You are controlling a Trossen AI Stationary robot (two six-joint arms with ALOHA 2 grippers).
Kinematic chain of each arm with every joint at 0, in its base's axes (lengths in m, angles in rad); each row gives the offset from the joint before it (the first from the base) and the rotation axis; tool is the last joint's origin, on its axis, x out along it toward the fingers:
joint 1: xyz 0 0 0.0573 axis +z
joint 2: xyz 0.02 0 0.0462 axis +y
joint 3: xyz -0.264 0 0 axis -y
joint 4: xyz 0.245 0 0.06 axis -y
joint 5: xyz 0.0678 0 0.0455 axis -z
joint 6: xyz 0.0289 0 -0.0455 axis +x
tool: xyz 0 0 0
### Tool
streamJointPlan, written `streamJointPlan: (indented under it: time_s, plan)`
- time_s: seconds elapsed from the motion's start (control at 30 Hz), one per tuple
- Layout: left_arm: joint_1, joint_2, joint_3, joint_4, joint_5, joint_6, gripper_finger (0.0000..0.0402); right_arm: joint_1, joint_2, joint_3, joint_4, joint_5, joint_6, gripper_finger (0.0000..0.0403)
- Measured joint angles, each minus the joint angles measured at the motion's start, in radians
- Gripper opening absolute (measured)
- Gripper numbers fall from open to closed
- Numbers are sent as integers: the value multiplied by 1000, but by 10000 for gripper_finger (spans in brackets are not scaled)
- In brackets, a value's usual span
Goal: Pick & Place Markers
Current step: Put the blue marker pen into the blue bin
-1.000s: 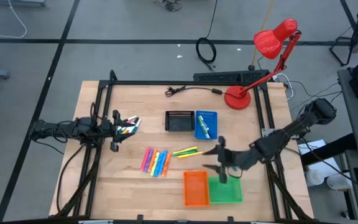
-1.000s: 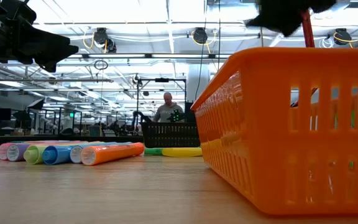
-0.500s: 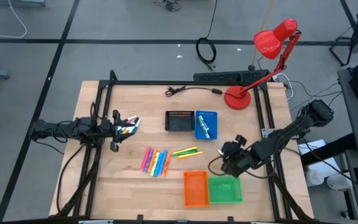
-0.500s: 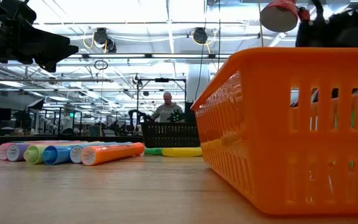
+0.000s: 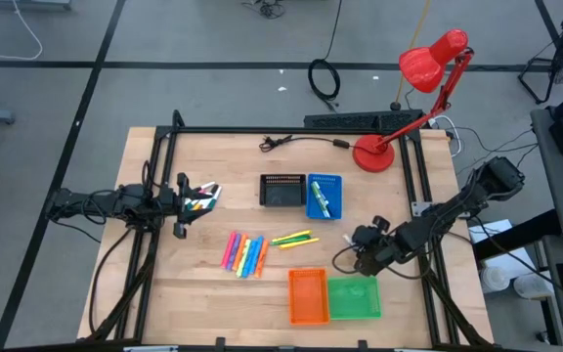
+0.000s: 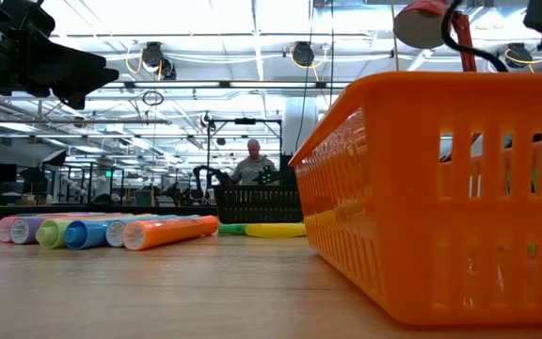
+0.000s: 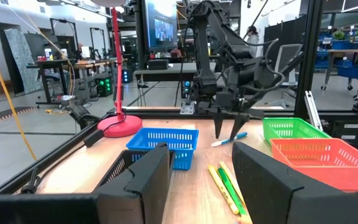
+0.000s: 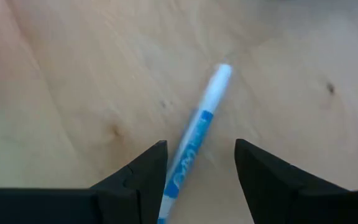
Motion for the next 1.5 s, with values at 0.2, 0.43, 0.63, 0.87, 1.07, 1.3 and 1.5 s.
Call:
streamJointPlan:
  time_s: [0.2, 0.43, 0.63, 0.87, 1.07, 1.3, 1.5]
  plan:
    - [0, 0, 0, 0, 0, 0, 182, -11, -4, -41, 1, -12, 14, 162]
    - [0, 0, 0, 0, 0, 0, 182, -62, -3, -58, -60, -25, 19, 104]
    - [0, 0, 0, 0, 0, 0, 182, -77, -3, -58, -73, -25, -41, 27]
    - [0, 0, 0, 0, 0, 0, 182, -92, -9, -60, -53, -19, -52, 31]
    - [0, 0, 0, 0, 0, 0, 182, -89, -75, -67, -51, 97, -73, 18]
    - [0, 0, 0, -1, 0, 0, 182, -73, -163, -64, 2, 211, -94, 20]
    - [0, 0, 0, 0, 0, 0, 182, -51, -193, -63, 155, 215, -188, 19]
